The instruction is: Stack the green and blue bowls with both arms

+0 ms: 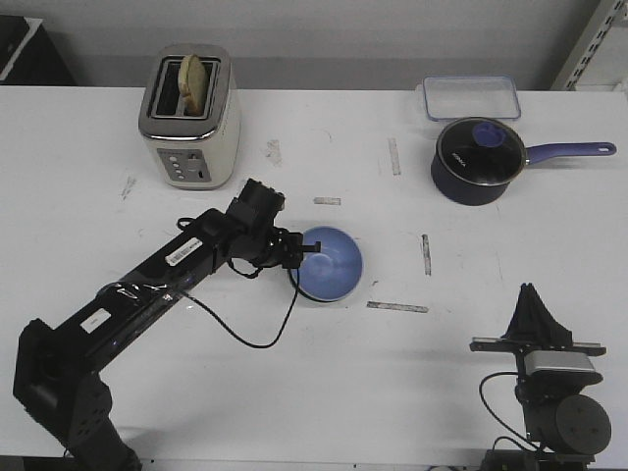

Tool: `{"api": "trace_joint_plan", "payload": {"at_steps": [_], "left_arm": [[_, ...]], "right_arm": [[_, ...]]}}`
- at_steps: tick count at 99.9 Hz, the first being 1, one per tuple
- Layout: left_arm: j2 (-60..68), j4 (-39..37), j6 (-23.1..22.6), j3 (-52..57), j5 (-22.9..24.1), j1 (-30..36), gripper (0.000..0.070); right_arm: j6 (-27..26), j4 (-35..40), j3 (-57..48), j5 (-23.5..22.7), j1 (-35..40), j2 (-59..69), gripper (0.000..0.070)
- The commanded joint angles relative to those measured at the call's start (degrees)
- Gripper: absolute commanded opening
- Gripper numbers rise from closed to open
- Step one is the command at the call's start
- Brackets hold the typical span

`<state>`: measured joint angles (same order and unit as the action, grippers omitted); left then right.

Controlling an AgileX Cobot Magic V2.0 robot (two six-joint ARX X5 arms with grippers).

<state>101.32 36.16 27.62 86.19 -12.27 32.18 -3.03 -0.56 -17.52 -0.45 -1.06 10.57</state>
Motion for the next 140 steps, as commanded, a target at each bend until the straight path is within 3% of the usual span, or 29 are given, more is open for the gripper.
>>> {"api": "trace_joint_plan", "payload": {"at_steps": [1, 8, 22, 44, 62, 89, 96, 109, 117, 128, 133, 140], "left_arm": [[0.6, 0.2, 0.1, 1.2, -0.2, 0.6, 0.0127], [0.0, 0.2, 0.0, 1.2, -0.2, 0.8, 0.0147], [-2.3, 0.3, -0.1, 1.2, -0.2, 1.0, 0.0295], [-6.1, 0.3, -2.0, 1.0, -0.2, 1.1, 0.0295], [-12.9, -7.0, -10.7, -4.3, -0.1, 1.2, 0.0293], [-28.8, -28.5, -25.7, -24.3, 1.4, -0.3, 0.0284], [-33.3, -33.4, -27.6, -29.7, 4.7, -1.2, 0.0264], [-41.6, -39.4, -28.7, -38.5, 14.0, -2.8, 0.0114], [-46.0, -39.7, -28.7, -42.3, 17.9, -4.7, 0.0074], [-51.3, -39.2, -28.7, -46.7, 18.6, -8.1, 0.0067], [-53.8, -39.2, -28.5, -48.7, 18.6, -9.9, 0.0005], [-57.2, -39.2, -28.4, -51.2, 18.5, -12.5, 0.0]], "right_arm": [[-0.6, -0.7, -0.4, -0.1, 0.0, -0.1, 0.0015], [-0.6, -0.7, -0.4, -0.1, 0.0, -0.1, 0.0015], [-0.6, -0.7, -0.4, -0.1, 0.0, -0.1, 0.0015], [-0.6, -0.7, -0.4, -0.1, 0.0, -0.1, 0.0015], [-0.6, -0.7, -0.4, -0.1, 0.0, -0.1, 0.0015], [-0.6, -0.7, -0.4, -0.1, 0.0, -0.1, 0.0015], [-0.6, -0.7, -0.4, -0.1, 0.0, -0.1, 0.0015], [-0.6, -0.7, -0.4, -0.1, 0.0, -0.1, 0.0015], [-0.6, -0.7, -0.4, -0.1, 0.0, -0.1, 0.0015], [-0.6, -0.7, -0.4, -0.1, 0.0, -0.1, 0.0015], [-0.6, -0.7, -0.4, -0.1, 0.0, -0.1, 0.0015], [-0.6, -0.7, -0.4, -0.1, 0.0, -0.1, 0.0015]]}}
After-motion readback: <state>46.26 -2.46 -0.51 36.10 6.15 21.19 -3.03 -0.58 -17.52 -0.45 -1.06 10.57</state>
